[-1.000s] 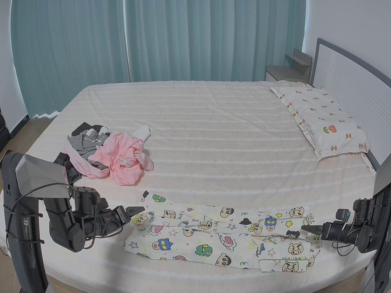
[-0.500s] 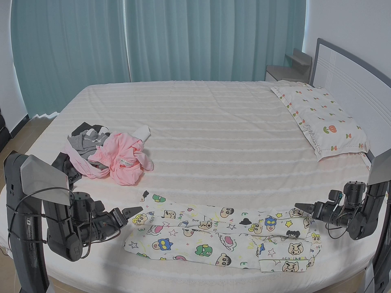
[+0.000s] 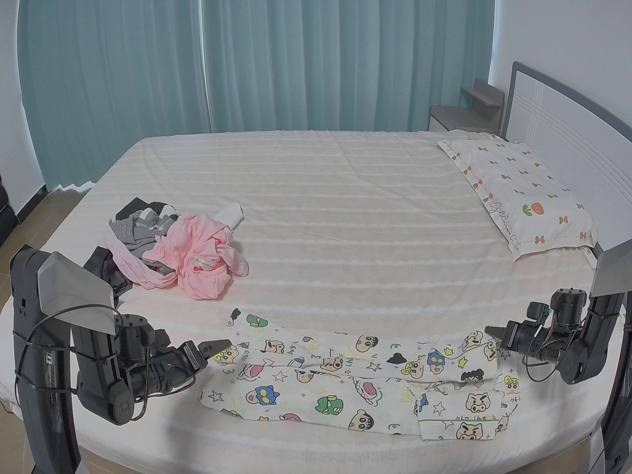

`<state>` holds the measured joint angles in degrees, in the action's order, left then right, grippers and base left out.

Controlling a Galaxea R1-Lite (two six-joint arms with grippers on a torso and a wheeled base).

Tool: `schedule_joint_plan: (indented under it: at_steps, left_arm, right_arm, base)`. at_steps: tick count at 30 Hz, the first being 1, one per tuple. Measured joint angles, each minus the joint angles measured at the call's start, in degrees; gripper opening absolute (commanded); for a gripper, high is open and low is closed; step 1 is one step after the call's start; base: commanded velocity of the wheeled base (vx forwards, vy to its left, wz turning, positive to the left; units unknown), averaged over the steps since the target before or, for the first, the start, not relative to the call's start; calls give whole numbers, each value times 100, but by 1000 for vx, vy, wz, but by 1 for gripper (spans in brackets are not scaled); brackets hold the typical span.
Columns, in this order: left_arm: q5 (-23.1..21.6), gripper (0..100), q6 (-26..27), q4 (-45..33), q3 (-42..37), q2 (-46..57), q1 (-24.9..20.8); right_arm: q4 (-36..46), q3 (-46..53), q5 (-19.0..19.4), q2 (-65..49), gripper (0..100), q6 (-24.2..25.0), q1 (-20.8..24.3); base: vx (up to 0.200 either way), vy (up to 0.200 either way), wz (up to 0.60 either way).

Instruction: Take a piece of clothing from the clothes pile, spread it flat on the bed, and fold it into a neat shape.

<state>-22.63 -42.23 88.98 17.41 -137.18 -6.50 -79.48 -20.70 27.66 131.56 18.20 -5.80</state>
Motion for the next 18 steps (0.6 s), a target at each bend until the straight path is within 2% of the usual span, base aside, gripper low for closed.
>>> schedule_joint_plan:
  at_steps: [9, 17, 18]
  left_arm:
    - [5, 100, 5, 0, 0, -11, -6]
    - [22, 100, 9, 0, 0, -20, -9]
    - [24, 100, 9, 0, 0, -20, -11]
  right_arm:
    - [241, -123, -7, 9, 0, 0, -4]
    - [1026, -606, -29, 210, 0, -9, -179]
    - [1044, -647, -32, 243, 100, -13, -211]
  base:
    - [0, 0, 0]
    - [0, 0, 0]
    - [0, 0, 0]
